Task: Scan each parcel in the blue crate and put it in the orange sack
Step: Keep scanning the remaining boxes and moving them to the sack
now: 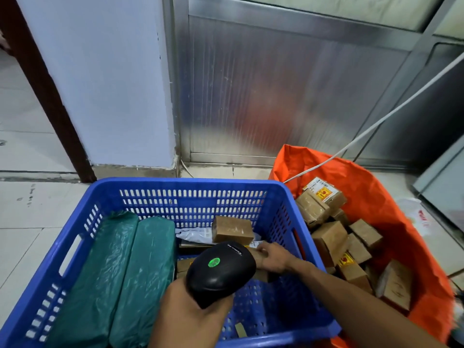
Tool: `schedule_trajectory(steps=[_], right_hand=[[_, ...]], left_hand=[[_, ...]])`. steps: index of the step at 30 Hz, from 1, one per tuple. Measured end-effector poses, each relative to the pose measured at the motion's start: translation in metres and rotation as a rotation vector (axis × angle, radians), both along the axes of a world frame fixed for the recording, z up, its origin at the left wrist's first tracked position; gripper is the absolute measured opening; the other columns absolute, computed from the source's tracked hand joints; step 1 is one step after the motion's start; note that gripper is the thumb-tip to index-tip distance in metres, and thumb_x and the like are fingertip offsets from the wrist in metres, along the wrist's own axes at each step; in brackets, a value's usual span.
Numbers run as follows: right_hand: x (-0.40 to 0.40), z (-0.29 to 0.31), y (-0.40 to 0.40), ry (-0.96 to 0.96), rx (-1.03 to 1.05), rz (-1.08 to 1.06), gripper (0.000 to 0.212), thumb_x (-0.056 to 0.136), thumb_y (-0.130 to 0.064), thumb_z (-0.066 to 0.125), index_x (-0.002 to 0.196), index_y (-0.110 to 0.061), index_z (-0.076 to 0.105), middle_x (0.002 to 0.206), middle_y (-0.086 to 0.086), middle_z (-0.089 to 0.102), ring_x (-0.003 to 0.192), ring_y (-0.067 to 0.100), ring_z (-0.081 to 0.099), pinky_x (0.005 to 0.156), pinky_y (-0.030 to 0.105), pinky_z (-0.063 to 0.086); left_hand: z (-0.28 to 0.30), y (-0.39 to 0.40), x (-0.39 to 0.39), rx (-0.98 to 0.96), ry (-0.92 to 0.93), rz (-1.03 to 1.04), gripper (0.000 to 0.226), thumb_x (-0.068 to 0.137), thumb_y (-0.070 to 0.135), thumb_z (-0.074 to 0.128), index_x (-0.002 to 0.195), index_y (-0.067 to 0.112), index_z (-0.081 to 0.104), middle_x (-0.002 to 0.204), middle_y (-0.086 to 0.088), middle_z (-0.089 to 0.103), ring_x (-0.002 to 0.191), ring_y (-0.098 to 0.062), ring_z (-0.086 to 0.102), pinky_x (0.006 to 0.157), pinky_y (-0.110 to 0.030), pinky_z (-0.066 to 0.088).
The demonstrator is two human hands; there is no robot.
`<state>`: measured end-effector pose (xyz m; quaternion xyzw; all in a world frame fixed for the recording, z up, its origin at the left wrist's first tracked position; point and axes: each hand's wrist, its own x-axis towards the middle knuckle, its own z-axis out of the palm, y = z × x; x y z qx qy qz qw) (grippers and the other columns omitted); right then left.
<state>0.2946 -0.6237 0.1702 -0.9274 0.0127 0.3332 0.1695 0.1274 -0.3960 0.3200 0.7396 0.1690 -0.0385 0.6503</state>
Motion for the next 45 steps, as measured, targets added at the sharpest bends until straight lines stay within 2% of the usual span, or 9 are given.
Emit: schedule_trajectory(steps=[2, 5, 9, 14, 16, 21, 28, 36, 45], right_hand=[[-0.001, 0.016, -0.003, -0.037, 0.061, -0.054, 0.074, 0.079, -0.057, 0.069, 0.141, -0.022, 0.048, 0.137, 0.004, 0.051, 0.119, 0.023, 0.054, 0.099, 0.035, 0.047], [-0.003, 0.04, -0.006, -0.065, 0.195, -0.148, 0.055, 0.089, -0.04, 0.071, 0.135, -0.016, 0.054, 0.128, 0.003, 0.055, 0.113, 0.019, 0.055, 0.092, 0.029, 0.045], [-0.009, 0.07, -0.013, -0.13, 0.364, -0.275, 0.037, 0.091, -0.04, 0.07, 0.114, -0.012, 0.067, 0.115, 0.008, 0.062, 0.092, 0.015, 0.057, 0.078, 0.028, 0.045], [-0.019, 0.104, -0.021, -0.072, 0.558, -0.466, 0.054, 0.072, -0.061, 0.077, 0.107, -0.021, 0.072, 0.105, 0.006, 0.068, 0.09, 0.02, 0.064, 0.066, 0.032, 0.052], [-0.025, 0.117, -0.022, -0.008, 0.615, -0.479, 0.056, 0.078, -0.059, 0.075, 0.115, -0.018, 0.069, 0.105, 0.007, 0.067, 0.092, 0.023, 0.064, 0.062, 0.031, 0.054], [-0.043, 0.139, -0.024, 0.125, 0.767, -0.561, 0.072, 0.068, -0.058, 0.083, 0.126, -0.021, 0.065, 0.126, 0.013, 0.067, 0.119, 0.032, 0.062, 0.095, 0.05, 0.056], [-0.074, 0.172, -0.01, 0.244, 0.999, -0.768, 0.056, 0.078, -0.048, 0.076, 0.126, -0.02, 0.067, 0.122, 0.018, 0.07, 0.111, 0.035, 0.064, 0.07, 0.044, 0.059], [-0.087, 0.175, -0.001, 0.308, 1.139, -0.871, 0.048, 0.082, -0.046, 0.073, 0.124, -0.021, 0.07, 0.122, 0.016, 0.071, 0.119, 0.034, 0.062, 0.092, 0.052, 0.053], [-0.082, 0.174, 0.004, 0.233, 1.158, -0.913, 0.047, 0.086, -0.048, 0.068, 0.125, -0.021, 0.068, 0.117, 0.012, 0.073, 0.101, 0.029, 0.067, 0.069, 0.041, 0.058]], left_hand=[[0.006, 0.001, -0.003, 0.008, -0.041, -0.004, 0.024, 0.061, 0.014, 0.087, 0.071, 0.03, 0.073, 0.061, 0.005, 0.073, 0.059, -0.009, 0.066, 0.063, -0.026, 0.053], [0.006, 0.003, -0.005, 0.034, -0.055, 0.013, 0.031, 0.049, 0.035, 0.079, 0.077, 0.02, 0.076, 0.061, -0.003, 0.072, 0.06, -0.017, 0.066, 0.07, -0.037, 0.056], [0.016, 0.01, -0.002, 0.044, -0.052, 0.024, 0.015, 0.069, 0.013, 0.087, 0.071, 0.021, 0.075, 0.056, -0.001, 0.071, 0.057, -0.013, 0.063, 0.065, -0.032, 0.051], [0.022, 0.018, -0.003, 0.051, -0.05, 0.011, 0.021, 0.07, 0.002, 0.084, 0.068, 0.021, 0.075, 0.051, 0.0, 0.067, 0.057, -0.016, 0.061, 0.061, -0.029, 0.045], [0.022, 0.018, -0.004, 0.067, -0.066, -0.001, 0.021, 0.069, 0.002, 0.084, 0.067, 0.02, 0.075, 0.052, 0.001, 0.067, 0.059, -0.018, 0.062, 0.062, -0.031, 0.046], [0.024, 0.017, -0.008, 0.106, -0.078, -0.026, 0.014, 0.072, 0.006, 0.083, 0.067, 0.013, 0.073, 0.049, 0.004, 0.066, 0.054, -0.013, 0.06, 0.06, -0.027, 0.043], [0.029, 0.015, -0.013, 0.133, -0.098, -0.04, 0.018, 0.072, 0.001, 0.082, 0.071, 0.017, 0.073, 0.049, 0.007, 0.066, 0.043, 0.005, 0.056, 0.056, -0.025, 0.042], [0.016, 0.013, -0.015, 0.212, -0.122, -0.052, 0.015, 0.074, 0.012, 0.084, 0.081, 0.022, 0.076, 0.061, 0.004, 0.071, 0.06, -0.007, 0.064, 0.06, -0.026, 0.047], [0.005, 0.014, -0.016, 0.291, -0.14, -0.079, 0.012, 0.073, 0.017, 0.084, 0.076, 0.023, 0.074, 0.054, 0.012, 0.066, 0.053, -0.002, 0.058, 0.054, -0.024, 0.043]])
